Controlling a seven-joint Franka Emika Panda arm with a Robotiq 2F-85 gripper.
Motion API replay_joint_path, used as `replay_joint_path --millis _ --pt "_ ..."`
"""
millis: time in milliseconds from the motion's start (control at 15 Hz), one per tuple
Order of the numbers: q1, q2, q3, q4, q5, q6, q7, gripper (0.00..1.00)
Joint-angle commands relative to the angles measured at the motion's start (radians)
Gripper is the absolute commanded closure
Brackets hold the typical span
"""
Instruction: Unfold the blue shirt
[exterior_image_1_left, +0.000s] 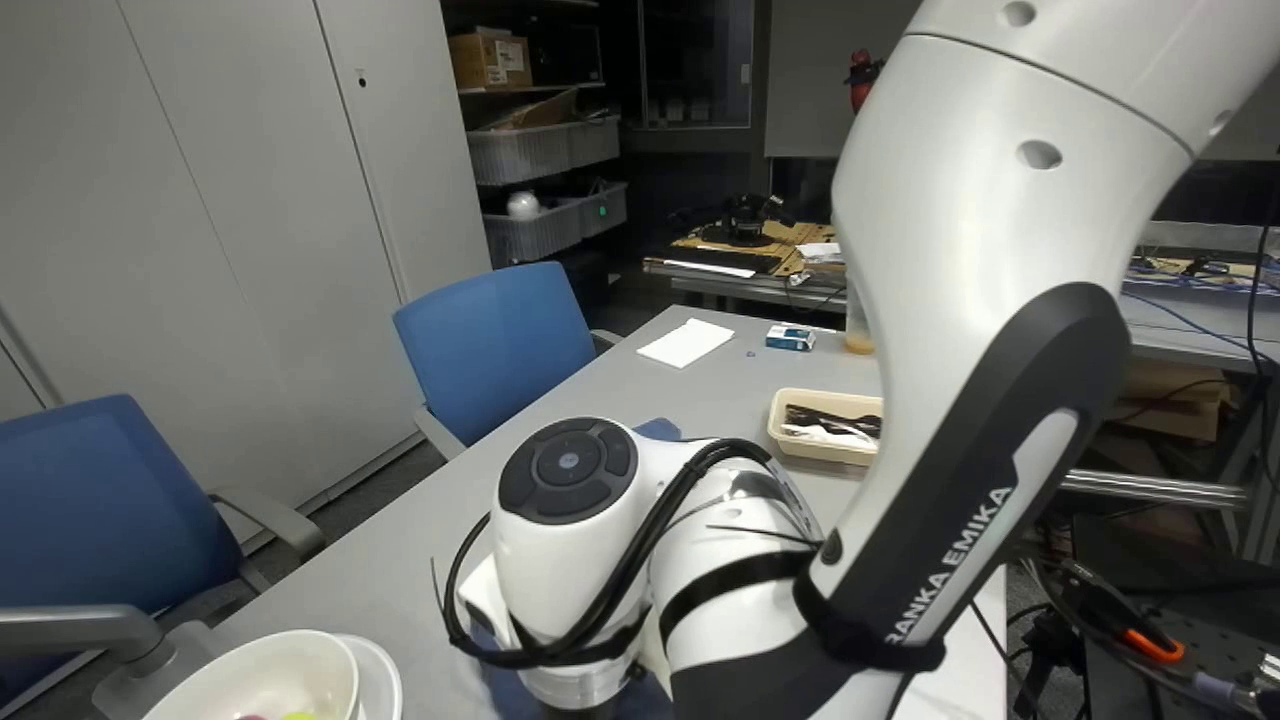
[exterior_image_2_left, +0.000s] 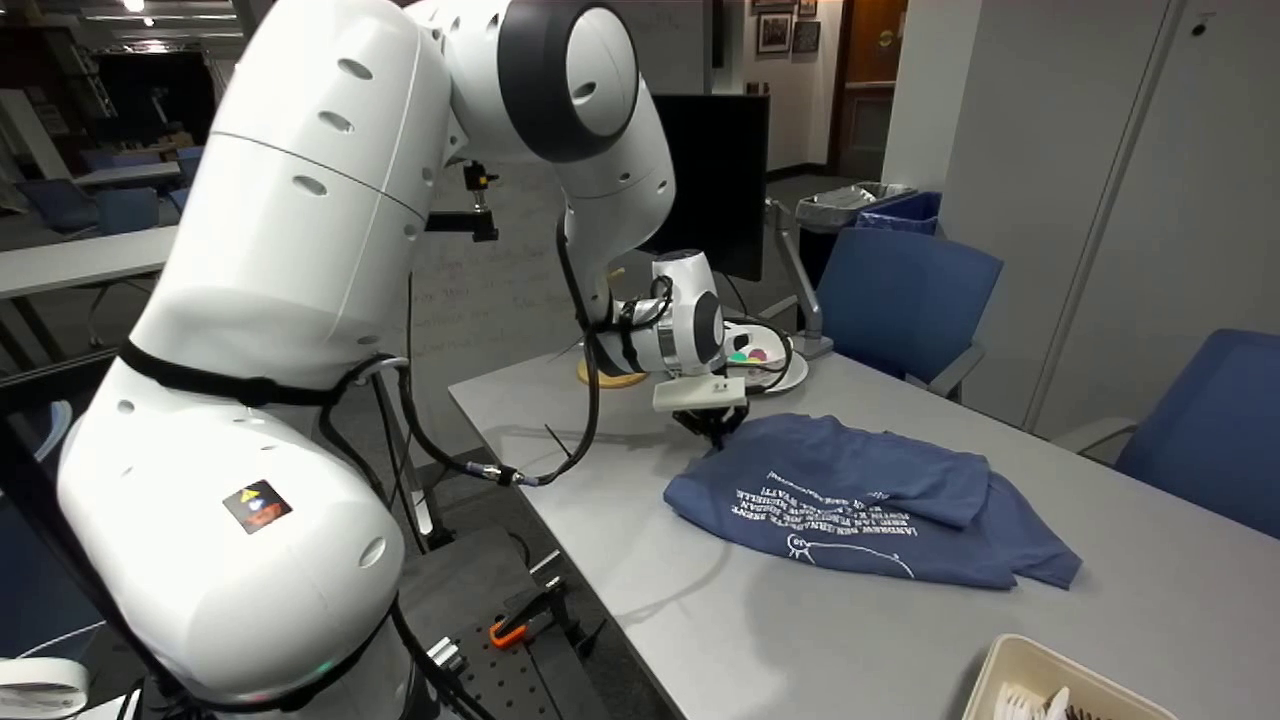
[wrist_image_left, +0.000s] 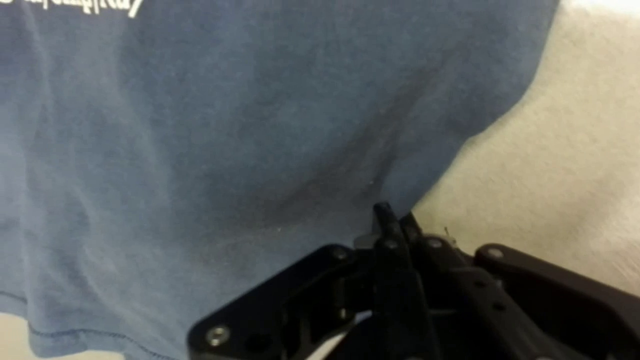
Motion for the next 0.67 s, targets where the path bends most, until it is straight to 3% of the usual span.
replay_joint_path --millis 0,333,600 --pt "-0.004 -0.045 -0.012 -0.025 0.024 -0.011 0.028 1.00" --pt "-0.033 -0.236 -0.017 -0.126 0.070 -0.042 0.073 1.00" --pt "-0.059 -0.447 -0.058 -0.254 0.040 -0.075 0.146 1.00"
